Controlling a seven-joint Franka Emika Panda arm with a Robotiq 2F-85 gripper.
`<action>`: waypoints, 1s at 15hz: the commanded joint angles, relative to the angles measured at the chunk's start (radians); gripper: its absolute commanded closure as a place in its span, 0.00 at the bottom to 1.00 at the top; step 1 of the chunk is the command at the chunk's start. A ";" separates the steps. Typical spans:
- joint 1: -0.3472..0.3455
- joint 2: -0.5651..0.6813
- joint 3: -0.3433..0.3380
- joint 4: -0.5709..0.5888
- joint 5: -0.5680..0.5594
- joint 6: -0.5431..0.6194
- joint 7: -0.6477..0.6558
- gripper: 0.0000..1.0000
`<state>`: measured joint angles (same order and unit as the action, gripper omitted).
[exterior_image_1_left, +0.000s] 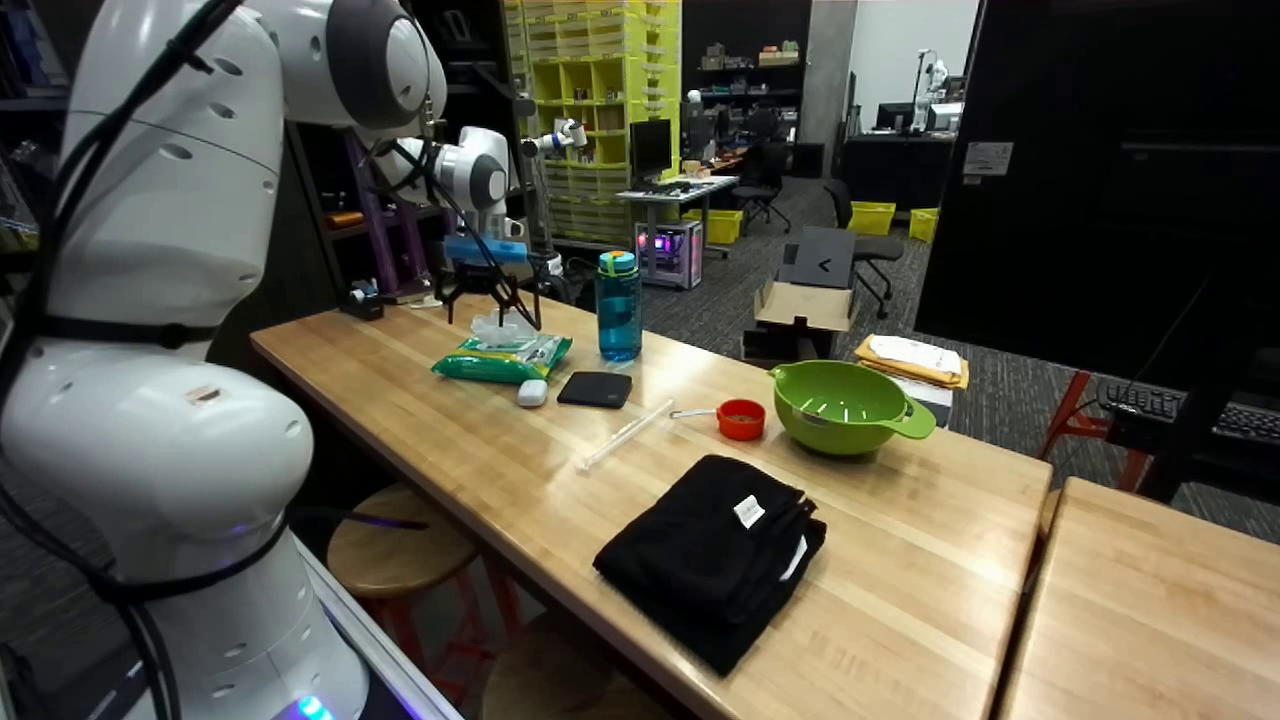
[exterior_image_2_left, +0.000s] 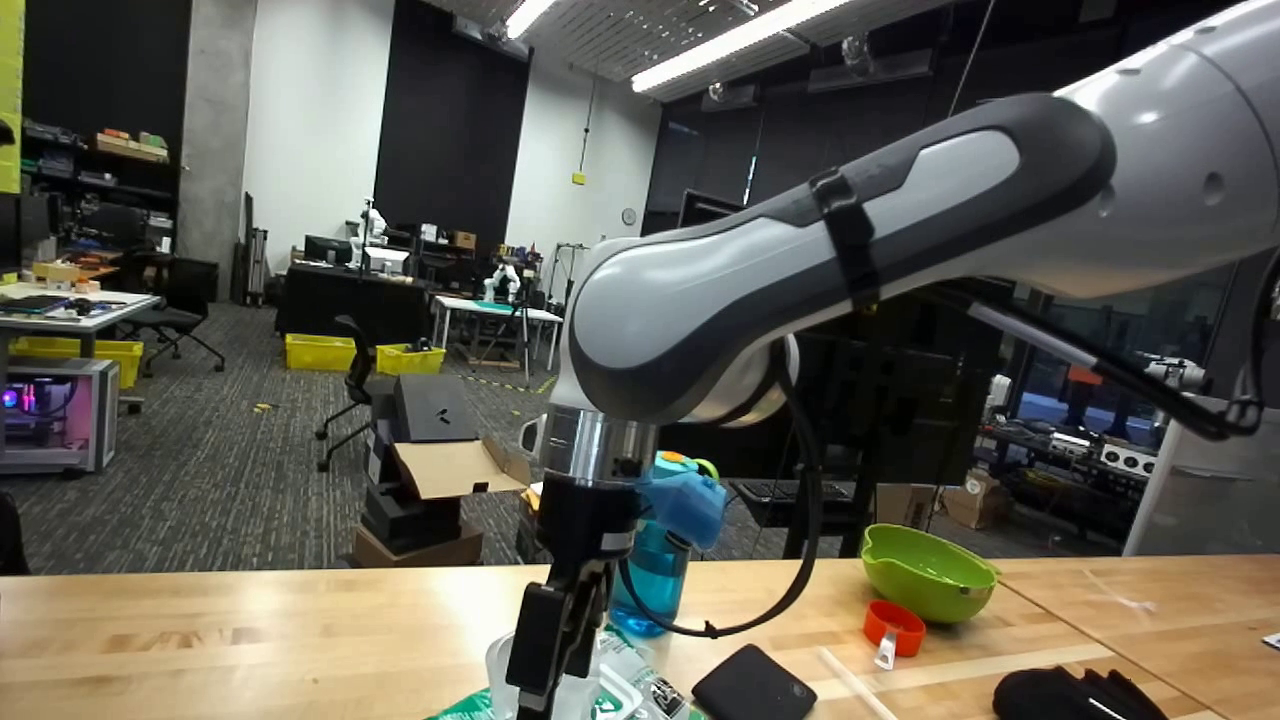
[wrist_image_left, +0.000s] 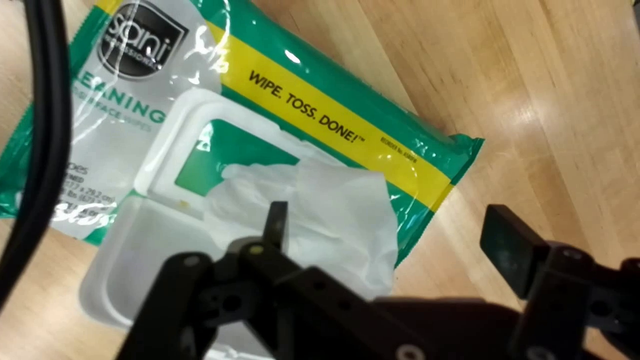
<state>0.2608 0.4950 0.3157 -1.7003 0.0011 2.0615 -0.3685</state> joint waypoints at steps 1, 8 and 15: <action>0.012 0.006 -0.006 0.020 -0.015 -0.033 -0.012 0.22; 0.013 0.005 -0.010 0.026 -0.029 -0.038 -0.022 0.03; 0.013 0.008 -0.011 0.035 -0.033 -0.045 -0.024 0.63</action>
<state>0.2610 0.4972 0.3130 -1.6880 -0.0147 2.0396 -0.3851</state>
